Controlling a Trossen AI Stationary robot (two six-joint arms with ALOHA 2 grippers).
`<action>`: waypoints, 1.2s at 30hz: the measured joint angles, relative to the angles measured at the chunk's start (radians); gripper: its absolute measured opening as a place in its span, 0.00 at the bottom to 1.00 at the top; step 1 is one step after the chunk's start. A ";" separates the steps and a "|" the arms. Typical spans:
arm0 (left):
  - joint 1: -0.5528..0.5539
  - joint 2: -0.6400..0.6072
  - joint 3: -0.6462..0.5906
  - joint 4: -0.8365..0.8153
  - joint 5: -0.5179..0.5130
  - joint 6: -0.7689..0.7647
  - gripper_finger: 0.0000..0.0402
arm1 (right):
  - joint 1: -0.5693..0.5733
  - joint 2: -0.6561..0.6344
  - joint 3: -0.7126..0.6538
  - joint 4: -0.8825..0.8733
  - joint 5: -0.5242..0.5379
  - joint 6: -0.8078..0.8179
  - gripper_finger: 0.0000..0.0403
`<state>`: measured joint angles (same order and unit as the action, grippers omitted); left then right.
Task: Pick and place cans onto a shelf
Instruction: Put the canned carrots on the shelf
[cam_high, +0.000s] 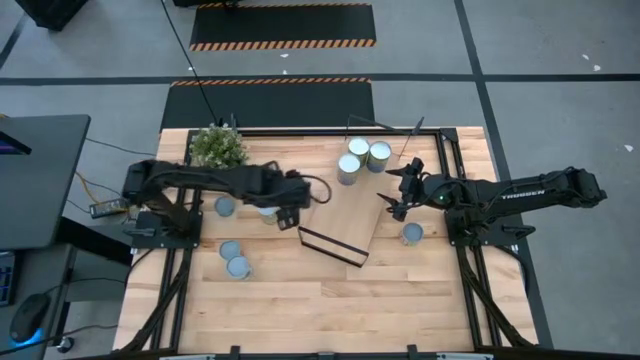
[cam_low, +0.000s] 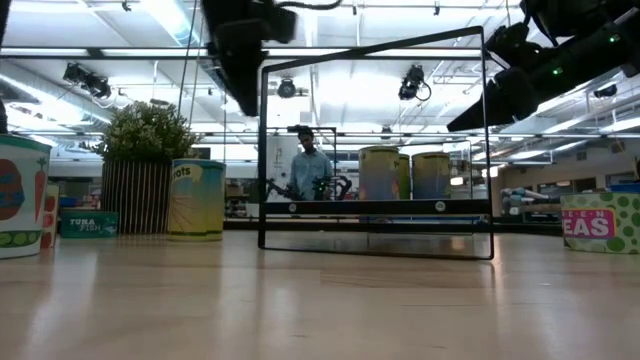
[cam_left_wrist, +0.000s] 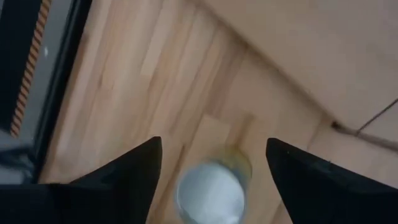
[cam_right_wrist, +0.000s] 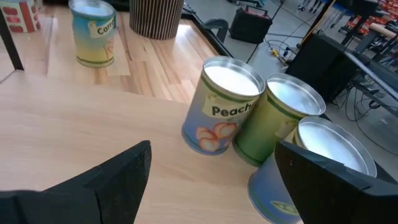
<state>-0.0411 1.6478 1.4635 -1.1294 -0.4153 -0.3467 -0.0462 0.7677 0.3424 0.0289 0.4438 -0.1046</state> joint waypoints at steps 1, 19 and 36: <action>-0.009 -0.020 -0.024 0.001 0.001 -0.034 0.72 | 0.001 0.000 0.000 0.004 0.000 0.000 0.87; -0.117 -0.125 -0.397 -0.008 0.241 -0.480 0.79 | 0.001 0.000 0.000 0.008 -0.001 0.004 0.87; 0.022 -0.124 -0.520 0.310 0.183 -0.260 0.79 | 0.001 0.000 0.000 0.015 -0.001 0.005 0.87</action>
<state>-0.0188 1.5238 0.9432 -0.8189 -0.2323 -0.6064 -0.0452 0.7677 0.3424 0.0436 0.4427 -0.0998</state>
